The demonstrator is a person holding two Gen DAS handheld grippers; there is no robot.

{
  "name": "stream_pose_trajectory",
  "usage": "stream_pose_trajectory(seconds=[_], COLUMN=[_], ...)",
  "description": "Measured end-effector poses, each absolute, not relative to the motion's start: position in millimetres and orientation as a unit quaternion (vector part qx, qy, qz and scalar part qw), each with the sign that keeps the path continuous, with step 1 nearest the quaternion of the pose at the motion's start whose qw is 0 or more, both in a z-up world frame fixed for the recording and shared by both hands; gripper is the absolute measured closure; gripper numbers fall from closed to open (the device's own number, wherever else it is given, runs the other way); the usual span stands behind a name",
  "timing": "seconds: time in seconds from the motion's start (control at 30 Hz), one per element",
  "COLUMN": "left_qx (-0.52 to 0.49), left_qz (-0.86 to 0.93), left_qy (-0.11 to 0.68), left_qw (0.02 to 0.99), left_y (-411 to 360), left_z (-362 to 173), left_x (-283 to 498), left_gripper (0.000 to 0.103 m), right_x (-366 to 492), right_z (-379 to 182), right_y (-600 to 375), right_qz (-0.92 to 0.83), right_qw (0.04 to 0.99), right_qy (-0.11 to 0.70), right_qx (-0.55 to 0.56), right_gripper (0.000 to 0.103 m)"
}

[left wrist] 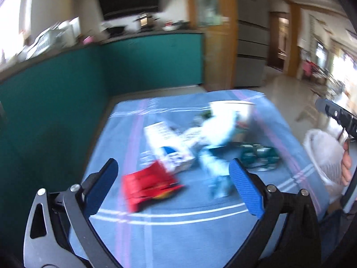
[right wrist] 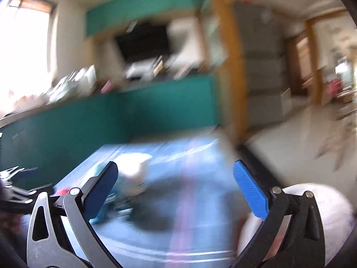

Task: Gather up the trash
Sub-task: 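Move both open grippers back over the table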

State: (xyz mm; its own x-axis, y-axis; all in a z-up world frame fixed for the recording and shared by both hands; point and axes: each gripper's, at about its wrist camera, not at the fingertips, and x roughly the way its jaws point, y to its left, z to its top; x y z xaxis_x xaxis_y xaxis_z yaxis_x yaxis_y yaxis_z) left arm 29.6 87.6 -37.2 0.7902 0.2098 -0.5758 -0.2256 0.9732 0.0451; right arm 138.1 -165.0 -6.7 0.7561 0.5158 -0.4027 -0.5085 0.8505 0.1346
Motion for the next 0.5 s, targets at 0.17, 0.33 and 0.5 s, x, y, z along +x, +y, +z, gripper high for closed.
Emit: stream_pose_trajectory(seconds=[0.17,0.33,0.5], left_qx=[-0.084,-0.066,-0.084], left_qz=[0.148,0.169,0.159], left_qy=[0.313,0.338,0.363], left_qw=[0.934,0.924,0.914], left_y=[143.2,148.6,144.2], left_z=[-37.8,-51.7,-66.9], left_x=[10.9,16.3,29.2], left_gripper=[0.004,0.004,0.004], right_x=[166.0,171.6,168.5], right_z=[-21.3,-74.5,-84.4], right_y=[-99.2,-71.5,-58.2], right_qz=[0.300,0.322,0.345], right_qw=[0.922,0.888,0.875], right_qy=[0.241,0.323,0.333], right_qx=[-0.028,-0.053,-0.064], right_gripper=[0.018,0.040,0.031])
